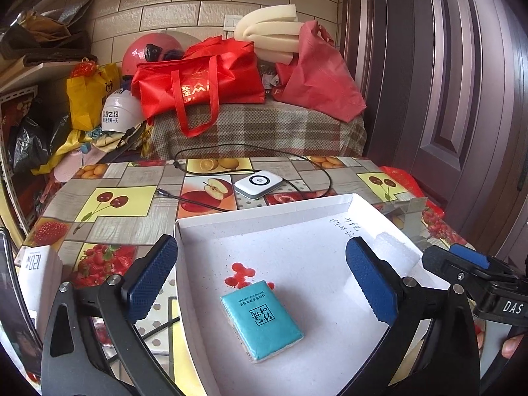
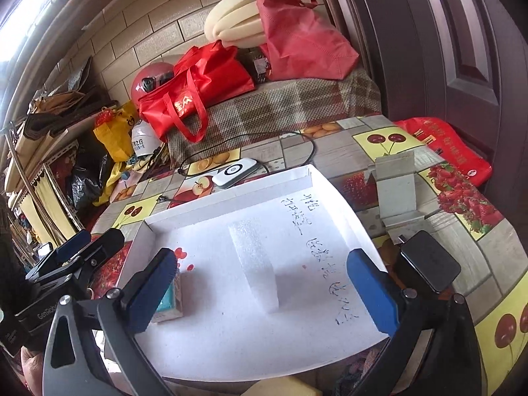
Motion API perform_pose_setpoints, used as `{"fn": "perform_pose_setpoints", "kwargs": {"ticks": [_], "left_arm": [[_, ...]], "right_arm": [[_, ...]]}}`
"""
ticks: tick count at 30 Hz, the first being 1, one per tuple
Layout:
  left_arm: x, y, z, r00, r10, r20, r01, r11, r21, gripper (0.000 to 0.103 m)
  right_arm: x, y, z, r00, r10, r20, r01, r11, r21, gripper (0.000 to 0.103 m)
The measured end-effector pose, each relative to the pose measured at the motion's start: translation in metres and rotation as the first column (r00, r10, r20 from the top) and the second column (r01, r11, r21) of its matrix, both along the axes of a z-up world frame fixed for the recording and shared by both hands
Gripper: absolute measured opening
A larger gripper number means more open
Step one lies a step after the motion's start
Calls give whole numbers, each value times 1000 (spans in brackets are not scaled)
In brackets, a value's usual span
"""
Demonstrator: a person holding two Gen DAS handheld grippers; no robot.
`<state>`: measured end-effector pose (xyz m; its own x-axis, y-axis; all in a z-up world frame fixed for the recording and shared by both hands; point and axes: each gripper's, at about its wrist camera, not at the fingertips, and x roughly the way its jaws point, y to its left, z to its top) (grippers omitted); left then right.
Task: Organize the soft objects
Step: 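Open both tools and move them back toward the items beside the box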
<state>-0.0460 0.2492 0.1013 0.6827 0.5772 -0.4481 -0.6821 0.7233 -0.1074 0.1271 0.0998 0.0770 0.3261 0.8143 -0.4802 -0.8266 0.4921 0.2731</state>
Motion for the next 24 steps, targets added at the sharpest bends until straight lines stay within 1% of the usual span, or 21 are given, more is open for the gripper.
{"fn": "perform_pose_setpoints", "kwargs": {"ticks": [7, 9, 11, 13, 14, 15, 16, 17, 21, 22, 24], "left_arm": [[-4, -5, 9, 1000, -12, 23, 12, 1000, 21, 103], [-4, -8, 11, 999, -24, 33, 24, 999, 25, 103], [-5, -12, 13, 999, -35, 42, 34, 999, 26, 103], [-5, -15, 16, 998, -43, 45, 41, 999, 34, 103], [-6, -17, 17, 998, -44, 46, 42, 998, 41, 103], [-6, -19, 19, 998, -46, 47, 44, 998, 48, 103], [-7, -21, 21, 998, -49, 49, 46, 997, 55, 103], [-7, -22, 22, 997, -52, 51, 49, 997, 59, 103], [-8, -28, 26, 996, -66, 55, 62, 996, 69, 103], [-8, -29, 27, 996, -69, 56, 64, 995, 72, 103], [-8, -31, 28, 996, -73, 57, 68, 995, 78, 103]], "right_arm": [[-11, -24, 15, 1000, -22, 14, 21, 998, 58, 103], [-16, -33, 20, 999, -27, 38, 24, 997, 80, 103], [-24, -44, 26, 994, -57, 98, 48, 994, 96, 103], [-34, -58, 34, 970, -135, 204, 114, 987, 113, 103], [-38, -66, 36, 956, -164, 244, 136, 983, 126, 103], [-41, -74, 40, 945, -191, 266, 157, 977, 142, 103], [-41, -83, 42, 938, -217, 270, 178, 971, 162, 103], [-38, -93, 43, 936, -240, 256, 198, 964, 178, 103], [-22, -123, 35, 951, -277, 140, 253, 953, 164, 103], [-22, -131, 31, 949, -286, 131, 264, 951, 164, 103], [-25, -143, 22, 940, -306, 151, 283, 947, 152, 103]]}}
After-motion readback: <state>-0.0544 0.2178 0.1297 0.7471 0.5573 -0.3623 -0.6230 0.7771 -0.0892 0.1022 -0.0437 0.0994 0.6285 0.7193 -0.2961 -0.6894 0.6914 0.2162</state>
